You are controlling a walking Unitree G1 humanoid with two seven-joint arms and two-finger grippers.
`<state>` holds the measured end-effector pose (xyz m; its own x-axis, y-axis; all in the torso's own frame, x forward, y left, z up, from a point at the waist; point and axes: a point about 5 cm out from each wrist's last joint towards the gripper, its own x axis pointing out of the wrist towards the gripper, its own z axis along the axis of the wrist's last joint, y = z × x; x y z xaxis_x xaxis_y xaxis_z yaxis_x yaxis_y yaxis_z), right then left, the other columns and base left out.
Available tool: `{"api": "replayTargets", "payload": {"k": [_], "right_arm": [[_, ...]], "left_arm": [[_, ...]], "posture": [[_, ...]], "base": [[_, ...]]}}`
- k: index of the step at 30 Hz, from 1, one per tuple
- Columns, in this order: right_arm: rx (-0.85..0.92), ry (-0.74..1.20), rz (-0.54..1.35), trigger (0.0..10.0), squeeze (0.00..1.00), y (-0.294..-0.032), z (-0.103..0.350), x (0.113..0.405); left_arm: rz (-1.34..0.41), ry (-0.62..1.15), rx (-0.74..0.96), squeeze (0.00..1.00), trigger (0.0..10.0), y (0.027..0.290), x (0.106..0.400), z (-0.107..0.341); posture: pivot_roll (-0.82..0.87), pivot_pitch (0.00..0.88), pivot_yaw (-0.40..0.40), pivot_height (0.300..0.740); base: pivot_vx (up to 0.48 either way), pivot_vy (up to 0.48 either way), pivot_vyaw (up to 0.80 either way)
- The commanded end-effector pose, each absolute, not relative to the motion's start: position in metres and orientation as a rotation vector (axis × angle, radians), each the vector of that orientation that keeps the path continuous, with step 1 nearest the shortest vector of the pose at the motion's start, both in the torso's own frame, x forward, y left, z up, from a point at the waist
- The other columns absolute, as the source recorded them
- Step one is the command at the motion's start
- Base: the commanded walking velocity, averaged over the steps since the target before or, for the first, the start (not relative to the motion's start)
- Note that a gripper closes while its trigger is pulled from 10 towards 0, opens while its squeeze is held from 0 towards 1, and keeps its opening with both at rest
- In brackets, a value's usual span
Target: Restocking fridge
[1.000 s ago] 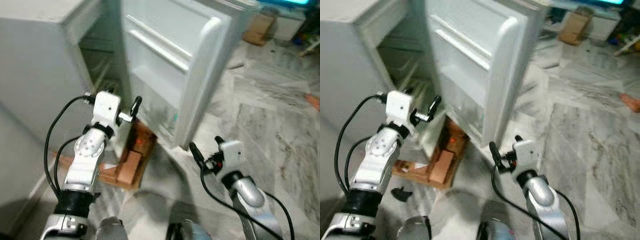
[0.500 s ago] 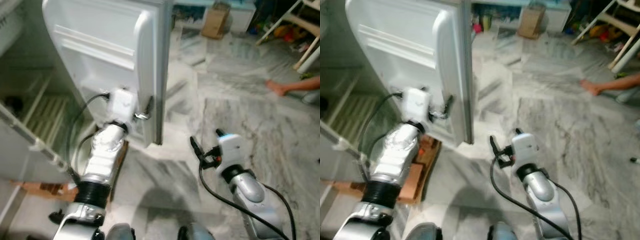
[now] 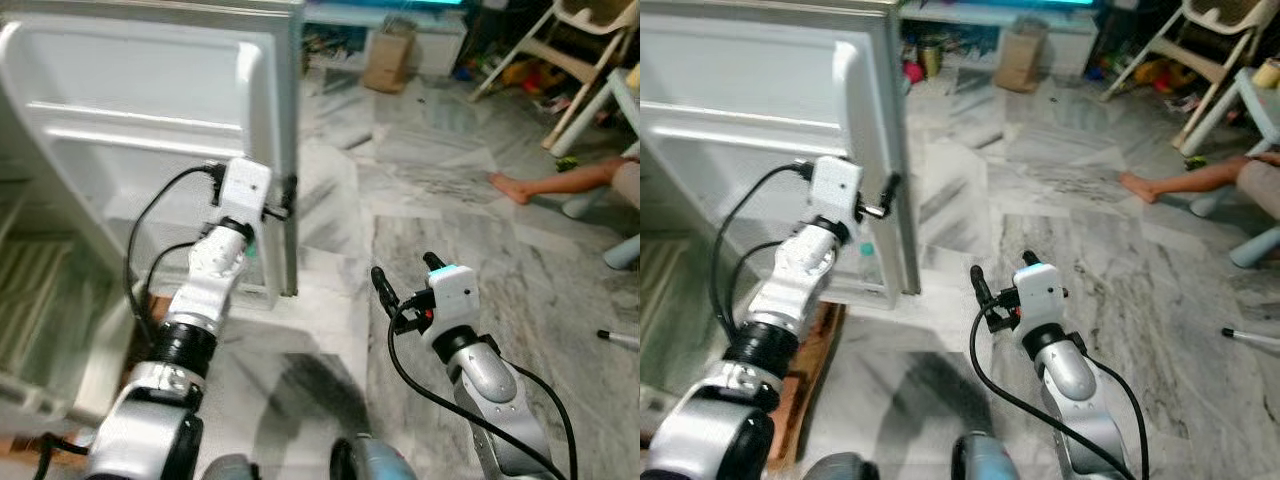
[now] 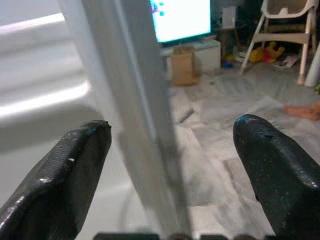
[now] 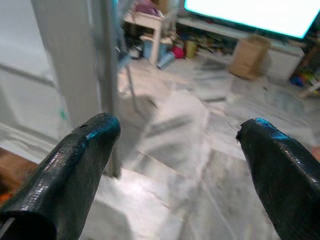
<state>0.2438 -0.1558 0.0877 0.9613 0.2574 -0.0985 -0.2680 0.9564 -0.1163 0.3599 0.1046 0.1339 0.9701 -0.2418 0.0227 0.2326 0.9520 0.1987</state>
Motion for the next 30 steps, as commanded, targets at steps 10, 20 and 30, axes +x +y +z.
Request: {"api": "replayTargets", "payload": {"k": [10,20,30], "right_arm": [[-0.124,0.053,0.276,10.0,0.00,-0.150,0.093,0.248],[-0.128,-0.022,0.224,10.0,0.00,-0.148,0.109,0.271],[-0.139,-0.028,0.209,10.0,0.00,-0.155,0.113,0.277]], "left_arm": [[-0.257,-0.120,0.219,0.00,10.0,0.103,0.350,0.140],[-0.263,-0.075,0.296,0.00,10.0,0.125,0.297,0.131],[-0.265,-0.025,0.246,0.00,10.0,0.135,0.283,0.125]], "posture": [[0.11,0.100,-0.026,0.740],[0.17,0.144,0.014,0.740],[0.13,0.138,-0.015,0.740]], "base": [[0.480,0.000,0.00],[0.243,0.000,-0.80],[0.208,0.000,-0.80]]}}
